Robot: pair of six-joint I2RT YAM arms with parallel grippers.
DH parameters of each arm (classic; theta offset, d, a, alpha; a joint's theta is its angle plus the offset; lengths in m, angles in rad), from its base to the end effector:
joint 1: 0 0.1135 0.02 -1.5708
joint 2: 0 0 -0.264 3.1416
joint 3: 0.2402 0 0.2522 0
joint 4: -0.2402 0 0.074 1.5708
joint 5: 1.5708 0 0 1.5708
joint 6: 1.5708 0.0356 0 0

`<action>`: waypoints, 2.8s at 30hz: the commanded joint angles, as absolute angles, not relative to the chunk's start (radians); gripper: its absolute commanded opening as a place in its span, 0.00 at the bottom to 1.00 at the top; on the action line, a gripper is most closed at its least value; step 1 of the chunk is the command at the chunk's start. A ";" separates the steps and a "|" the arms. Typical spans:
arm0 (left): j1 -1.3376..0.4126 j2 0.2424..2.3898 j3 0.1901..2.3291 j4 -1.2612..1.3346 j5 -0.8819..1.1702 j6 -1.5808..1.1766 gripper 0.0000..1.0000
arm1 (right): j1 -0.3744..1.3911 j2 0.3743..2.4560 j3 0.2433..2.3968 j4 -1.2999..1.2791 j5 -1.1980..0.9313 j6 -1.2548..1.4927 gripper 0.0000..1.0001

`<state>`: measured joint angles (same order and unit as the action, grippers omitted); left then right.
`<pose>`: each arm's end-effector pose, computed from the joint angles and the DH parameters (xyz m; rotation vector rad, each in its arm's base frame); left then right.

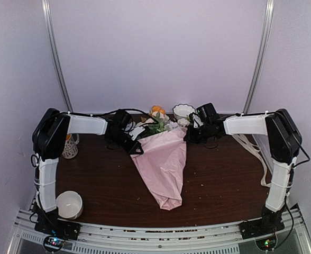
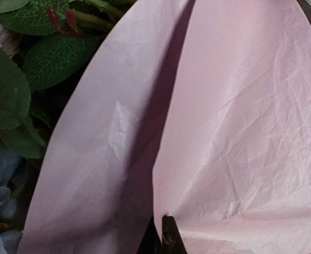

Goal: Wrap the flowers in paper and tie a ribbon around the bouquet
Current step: Press the fold line on the folded bouquet.

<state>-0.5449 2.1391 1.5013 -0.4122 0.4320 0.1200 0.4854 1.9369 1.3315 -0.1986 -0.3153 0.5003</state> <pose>0.3750 -0.2447 0.1461 1.0057 2.4407 -0.7133 0.3707 0.2080 0.1923 -0.1408 2.4864 0.8223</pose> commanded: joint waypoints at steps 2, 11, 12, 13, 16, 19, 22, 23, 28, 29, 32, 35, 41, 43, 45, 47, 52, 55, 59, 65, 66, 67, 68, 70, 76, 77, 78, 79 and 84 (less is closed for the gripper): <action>-0.533 2.170 1.516 -0.466 0.357 0.150 0.00 | 0.449 1.941 1.354 -0.173 -0.228 0.492 0.00; -0.533 2.190 1.546 -0.485 0.381 0.142 0.00 | 0.438 1.982 1.557 -0.401 -0.158 0.325 0.20; -0.532 2.191 1.545 -0.484 0.386 0.143 0.00 | 0.449 1.955 1.555 -0.424 -0.135 0.309 0.26; -0.532 2.191 1.547 -0.483 0.392 0.142 0.00 | 0.465 1.915 1.540 -0.437 -0.094 0.293 0.30; -0.533 2.196 1.552 -0.484 0.404 0.142 0.00 | 0.549 1.799 1.430 -0.417 -0.015 0.242 0.33; -0.533 2.202 1.562 -0.491 0.409 0.141 0.00 | 0.676 1.752 1.340 -0.345 -0.087 0.205 0.27; -0.533 2.205 1.569 -0.498 0.408 0.141 0.00 | 0.784 1.792 1.343 -0.374 -0.131 0.184 0.17; -0.532 2.206 1.571 -0.499 0.408 0.139 0.00 | 0.809 1.815 1.351 -0.397 -0.131 0.180 0.14; -0.533 2.212 1.584 -0.515 0.398 0.134 0.00 | 0.886 1.888 1.337 -0.515 -0.066 0.205 0.03; -0.532 2.212 1.587 -0.519 0.393 0.131 0.00 | 0.911 1.888 1.329 -0.540 -0.043 0.205 0.02; -0.533 2.217 1.596 -0.528 0.380 0.129 0.00 | 0.989 1.889 1.295 -0.610 -0.020 0.204 0.01; -0.531 2.219 1.601 -0.533 0.373 0.128 0.00 | 1.095 1.877 1.258 -0.663 0.042 0.195 0.00; -0.530 2.227 1.618 -0.545 0.368 0.126 0.00 | 1.258 1.836 1.190 -0.728 0.098 0.181 0.00; -0.530 2.231 1.625 -0.552 0.368 0.126 0.00 | 1.299 1.810 1.170 -0.747 0.111 0.172 0.00; -0.529 2.232 1.629 -0.555 0.369 0.126 0.00 | 1.331 1.771 1.156 -0.763 0.092 0.153 0.01; -0.529 2.233 1.629 -0.555 0.368 0.126 0.00 | 1.334 1.719 1.125 -0.760 0.058 0.146 0.01; -0.530 2.232 1.623 -0.558 0.402 0.138 0.00 | 1.277 1.568 1.085 -0.683 0.089 0.124 0.03; -0.529 2.233 1.621 -0.556 0.419 0.140 0.00 | 1.225 1.589 1.128 -0.565 0.024 0.102 0.05; -0.530 2.232 1.618 -0.557 0.428 0.139 0.00 | 1.223 1.747 1.276 -0.522 -0.030 0.060 0.06; -0.530 2.212 1.627 -0.557 0.450 0.135 0.03 | 1.223 1.925 1.400 -0.559 -0.139 0.033 0.07; -0.530 2.196 1.631 -0.557 0.454 0.121 0.12 | 1.225 1.955 1.419 -0.583 -0.142 0.032 0.07; -0.530 2.176 1.638 -0.558 0.448 0.102 0.23 | 1.223 1.984 1.437 -0.610 -0.145 0.031 0.07; -0.530 2.152 1.645 -0.558 0.437 0.084 0.32 | 1.223 2.010 1.456 -0.629 -0.147 0.033 0.07; -0.529 2.091 1.643 -0.520 0.429 0.059 0.42 | 1.223 2.044 1.472 -0.651 -0.158 0.034 0.06; -0.503 1.973 1.592 -0.488 0.424 -0.044 0.52 | 1.201 2.054 1.470 -0.652 -0.158 0.044 0.06; -0.497 1.953 1.557 -0.479 0.419 -0.075 0.52 | 1.200 2.055 1.469 -0.650 -0.163 0.042 0.06; -0.492 1.932 1.516 -0.463 0.419 -0.107 0.53 | 1.200 2.054 1.467 -0.647 -0.166 0.040 0.06; -0.490 1.908 1.466 -0.439 0.423 -0.134 0.54 | 1.200 2.053 1.462 -0.644 -0.168 0.036 0.06; -0.488 1.841 1.266 -0.293 0.486 -0.264 0.63 | 1.201 2.049 1.458 -0.640 -0.167 0.031 0.06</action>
<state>-0.4911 1.8484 1.3869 -0.4061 0.4358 -0.1268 1.2057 2.0449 1.4559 -0.6083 -0.1627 0.0467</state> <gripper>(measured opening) 0.602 0.062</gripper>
